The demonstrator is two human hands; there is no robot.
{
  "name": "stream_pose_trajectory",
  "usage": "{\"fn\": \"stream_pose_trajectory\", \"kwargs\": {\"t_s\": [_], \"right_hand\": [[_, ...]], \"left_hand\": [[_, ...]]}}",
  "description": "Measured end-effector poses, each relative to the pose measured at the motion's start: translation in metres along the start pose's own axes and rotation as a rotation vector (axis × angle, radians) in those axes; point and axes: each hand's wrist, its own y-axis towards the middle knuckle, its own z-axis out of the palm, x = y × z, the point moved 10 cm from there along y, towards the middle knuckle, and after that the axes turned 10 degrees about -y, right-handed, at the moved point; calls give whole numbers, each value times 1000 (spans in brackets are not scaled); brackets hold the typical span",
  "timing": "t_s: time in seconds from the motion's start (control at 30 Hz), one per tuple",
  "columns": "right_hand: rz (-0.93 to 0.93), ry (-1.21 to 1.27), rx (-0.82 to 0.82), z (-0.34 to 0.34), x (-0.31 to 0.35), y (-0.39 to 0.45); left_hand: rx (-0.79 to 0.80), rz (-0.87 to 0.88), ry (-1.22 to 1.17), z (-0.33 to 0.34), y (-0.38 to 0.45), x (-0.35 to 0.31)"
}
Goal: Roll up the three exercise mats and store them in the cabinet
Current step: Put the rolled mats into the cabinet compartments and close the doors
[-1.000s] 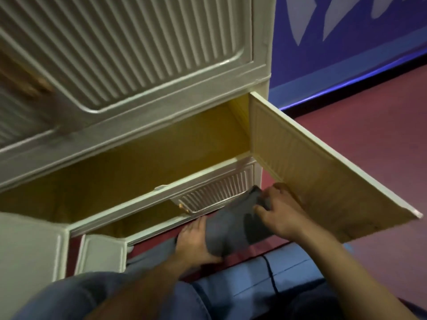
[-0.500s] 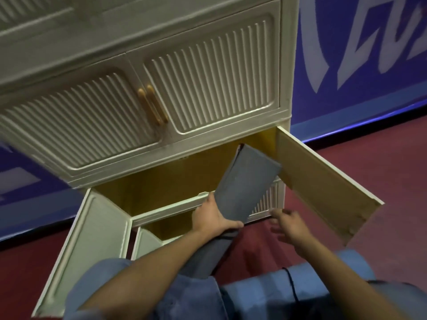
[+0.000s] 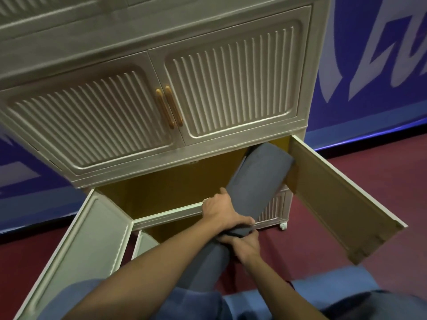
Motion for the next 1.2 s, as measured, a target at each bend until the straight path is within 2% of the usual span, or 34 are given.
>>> {"fn": "stream_pose_trajectory", "kwargs": {"t_s": [0.07, 0.17, 0.27, 0.33, 0.4, 0.63, 0.83, 0.93, 1.07, 1.2], "right_hand": [[-5, -32, -77, -5, 14, -14], [1, -13, -152, -9, 25, -30], [-39, 29, -106, 1, 31, -23], [-45, 56, -94, 7, 34, -17], [-45, 84, -81, 12, 36, -14], [-73, 112, 103, 31, 78, -31], [-73, 75, 128, 44, 107, -31], [-111, -116, 65, 25, 130, -27], [-377, -828, -106, -10, 190, -41], [-563, -1162, -181, -26, 221, -44]], "left_hand": [[23, 84, -49, 5, 1, 8], [98, 178, -277, 14, -12, 37], [54, 38, -394, 19, -36, 97], [117, -35, -260, 28, -54, 135], [177, -34, -91, 34, -67, 157], [-69, 91, 116, -27, -80, 154], [-99, 30, 110, -49, -73, 153], [-144, 36, 149, -59, -59, 144], [-135, 86, 248, -71, -27, 114], [-131, 189, 331, -97, 6, 90]]}}
